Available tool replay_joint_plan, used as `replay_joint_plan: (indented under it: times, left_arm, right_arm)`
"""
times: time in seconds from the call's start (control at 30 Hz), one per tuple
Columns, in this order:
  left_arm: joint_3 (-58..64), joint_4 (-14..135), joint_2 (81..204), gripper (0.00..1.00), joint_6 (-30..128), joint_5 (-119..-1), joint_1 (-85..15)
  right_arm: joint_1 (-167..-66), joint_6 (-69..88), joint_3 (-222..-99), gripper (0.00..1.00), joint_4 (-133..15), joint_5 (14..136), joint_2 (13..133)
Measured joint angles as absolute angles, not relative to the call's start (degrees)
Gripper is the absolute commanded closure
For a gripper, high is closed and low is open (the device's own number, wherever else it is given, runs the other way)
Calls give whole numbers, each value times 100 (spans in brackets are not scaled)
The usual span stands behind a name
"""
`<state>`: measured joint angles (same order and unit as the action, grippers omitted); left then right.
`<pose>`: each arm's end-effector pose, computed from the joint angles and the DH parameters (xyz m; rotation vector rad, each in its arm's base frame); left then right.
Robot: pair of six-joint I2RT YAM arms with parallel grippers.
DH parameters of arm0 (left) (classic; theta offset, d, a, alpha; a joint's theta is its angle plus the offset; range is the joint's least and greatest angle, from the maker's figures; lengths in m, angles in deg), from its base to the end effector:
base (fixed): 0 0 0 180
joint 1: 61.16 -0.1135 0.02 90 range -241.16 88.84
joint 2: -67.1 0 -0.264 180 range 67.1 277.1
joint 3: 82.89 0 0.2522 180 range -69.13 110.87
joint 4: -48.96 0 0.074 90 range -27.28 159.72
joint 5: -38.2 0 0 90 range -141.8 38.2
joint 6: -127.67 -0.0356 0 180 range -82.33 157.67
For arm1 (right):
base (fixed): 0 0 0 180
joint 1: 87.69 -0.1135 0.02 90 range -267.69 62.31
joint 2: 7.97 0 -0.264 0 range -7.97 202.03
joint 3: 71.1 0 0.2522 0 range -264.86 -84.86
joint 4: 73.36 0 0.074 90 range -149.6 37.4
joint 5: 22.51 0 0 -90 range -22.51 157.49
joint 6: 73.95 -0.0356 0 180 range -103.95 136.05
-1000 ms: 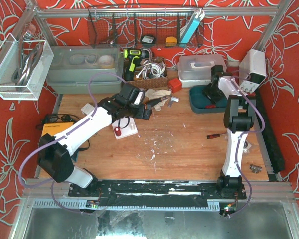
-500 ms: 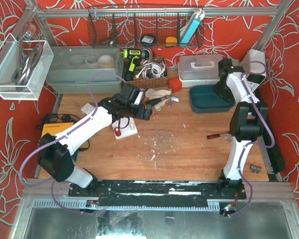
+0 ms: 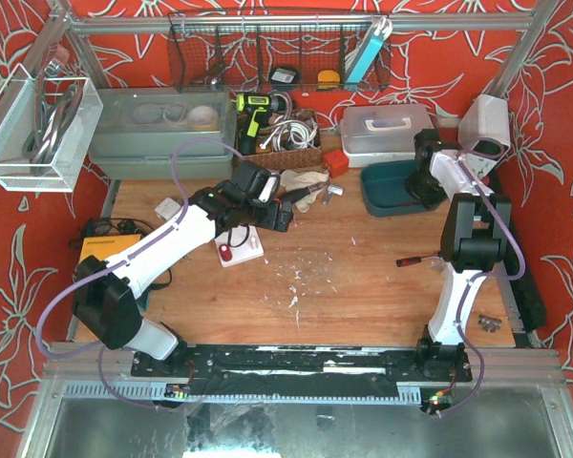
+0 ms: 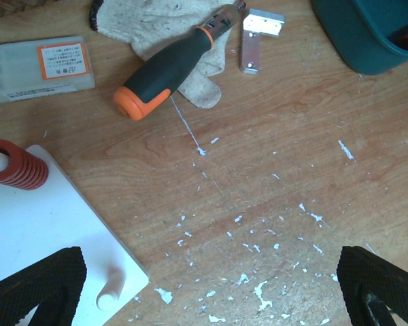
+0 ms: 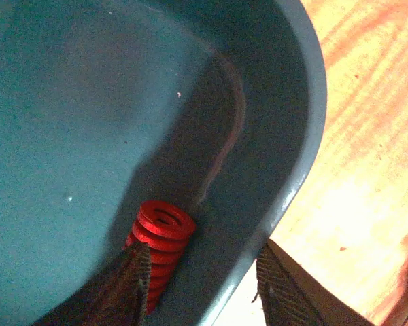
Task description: Install the large spring
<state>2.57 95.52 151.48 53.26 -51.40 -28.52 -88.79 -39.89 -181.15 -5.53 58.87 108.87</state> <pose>0.2722 -0.1741 0.3028 0.3525 2.3746 -0.3938 0.4186 0.0027 0.2140 1.3310 2.5029 -0.0050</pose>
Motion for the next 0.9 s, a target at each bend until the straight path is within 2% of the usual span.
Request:
replay_joint_plan:
  times: [0.13, 0.27, 0.43, 0.57, 0.7, 0.73, 0.83, 0.9]
  left_arm:
    - [257, 9552, 15146, 0, 5318, -5138, -2852]
    - [257, 9549, 15146, 0, 5307, -5138, -2852]
    - [257, 9545, 15146, 0, 5307, -5138, -2852]
    - [257, 9545, 15146, 0, 5305, -5138, -2852]
    - [257, 9545, 15146, 0, 5305, -5138, -2852]
    - [257, 9543, 15146, 0, 5305, -5138, -2852]
    - [257, 9541, 15146, 0, 5305, -5138, -2852]
    - [257, 9541, 15146, 0, 5305, -5138, -2852]
  right_arm:
    - [-8879, -3939, -18040, 74, -728, 5959, 10889]
    - [-8866, -3805, -17938, 84, -776, 5952, 10891]
    - [-8842, -3510, -17938, 91, -816, 5957, 10891]
    - [-8836, -3248, -17946, 92, -864, 5937, 10891]
    - [-8829, -2966, -18084, 91, -848, 5926, 10977]
    - [-8829, -2909, -18130, 87, -851, 5909, 11009]
    - [-8829, -2745, -18314, 67, -754, 5817, 11143]
    - [-8829, -2653, -18548, 58, -671, 5778, 11285]
